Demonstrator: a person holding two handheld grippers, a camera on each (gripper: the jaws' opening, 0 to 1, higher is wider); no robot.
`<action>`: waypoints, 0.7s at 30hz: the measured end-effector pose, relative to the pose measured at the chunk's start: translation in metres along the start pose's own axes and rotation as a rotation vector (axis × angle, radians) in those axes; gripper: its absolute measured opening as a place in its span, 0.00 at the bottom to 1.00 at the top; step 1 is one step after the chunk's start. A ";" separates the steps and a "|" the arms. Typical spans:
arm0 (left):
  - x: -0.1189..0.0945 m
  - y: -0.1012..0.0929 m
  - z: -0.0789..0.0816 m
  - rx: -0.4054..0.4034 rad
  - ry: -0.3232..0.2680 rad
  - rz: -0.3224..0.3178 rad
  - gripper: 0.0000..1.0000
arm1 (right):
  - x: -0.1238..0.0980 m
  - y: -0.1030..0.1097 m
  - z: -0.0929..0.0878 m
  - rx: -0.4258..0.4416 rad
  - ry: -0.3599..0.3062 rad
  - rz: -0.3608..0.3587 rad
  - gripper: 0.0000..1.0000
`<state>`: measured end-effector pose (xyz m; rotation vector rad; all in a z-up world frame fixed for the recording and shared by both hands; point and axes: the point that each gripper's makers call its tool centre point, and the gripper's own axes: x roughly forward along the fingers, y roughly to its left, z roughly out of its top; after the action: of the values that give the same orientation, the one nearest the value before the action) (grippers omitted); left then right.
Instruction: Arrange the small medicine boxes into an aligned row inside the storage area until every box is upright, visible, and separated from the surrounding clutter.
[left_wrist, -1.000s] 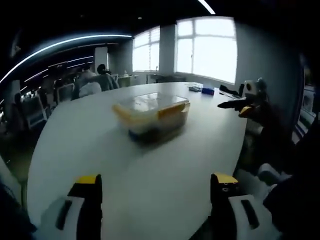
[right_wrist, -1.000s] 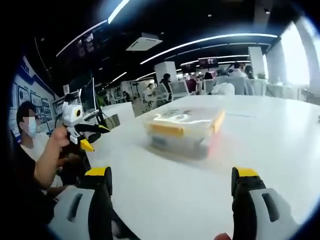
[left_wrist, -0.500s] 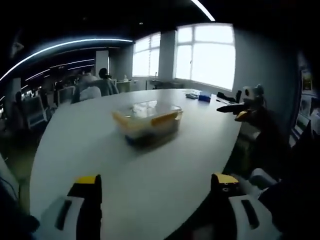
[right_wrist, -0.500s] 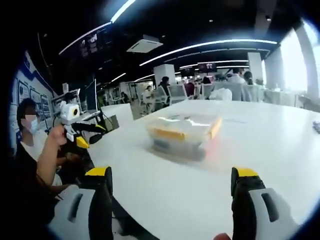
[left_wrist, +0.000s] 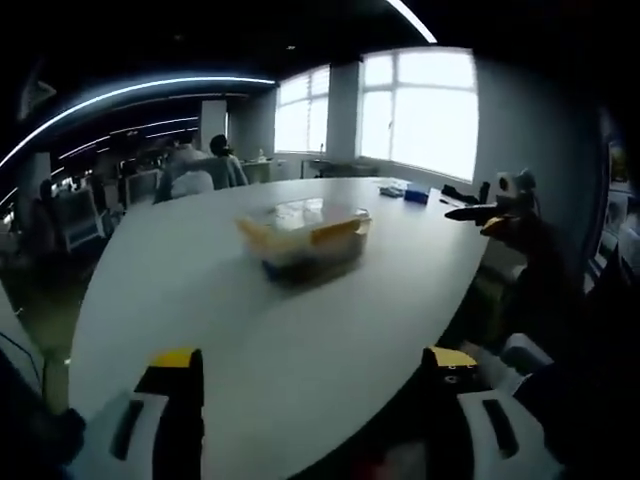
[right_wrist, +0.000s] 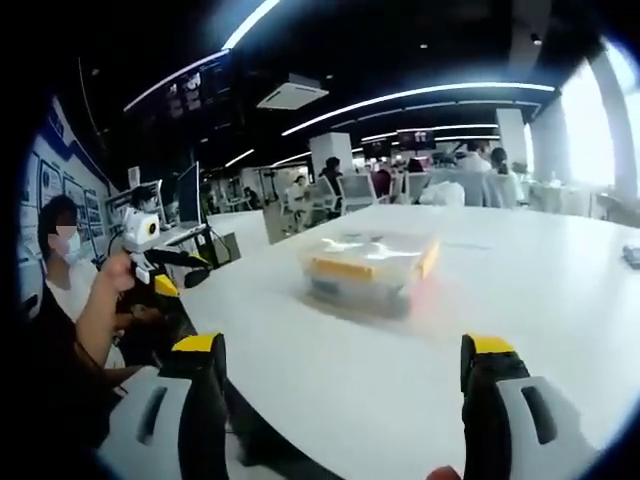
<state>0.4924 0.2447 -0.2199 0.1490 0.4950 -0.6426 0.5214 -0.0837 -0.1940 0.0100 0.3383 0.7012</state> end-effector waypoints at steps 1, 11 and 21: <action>-0.001 0.000 0.000 -0.001 -0.001 0.001 0.90 | 0.000 0.000 -0.001 -0.001 0.002 -0.003 0.96; -0.009 -0.004 0.002 0.010 -0.009 0.000 0.90 | -0.009 -0.002 -0.009 -0.020 0.017 -0.018 0.96; -0.009 -0.006 -0.001 0.009 -0.004 -0.013 0.90 | -0.012 0.004 -0.012 -0.084 0.033 0.003 0.96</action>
<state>0.4815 0.2450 -0.2165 0.1537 0.4898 -0.6576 0.5065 -0.0896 -0.2012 -0.0804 0.3400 0.7183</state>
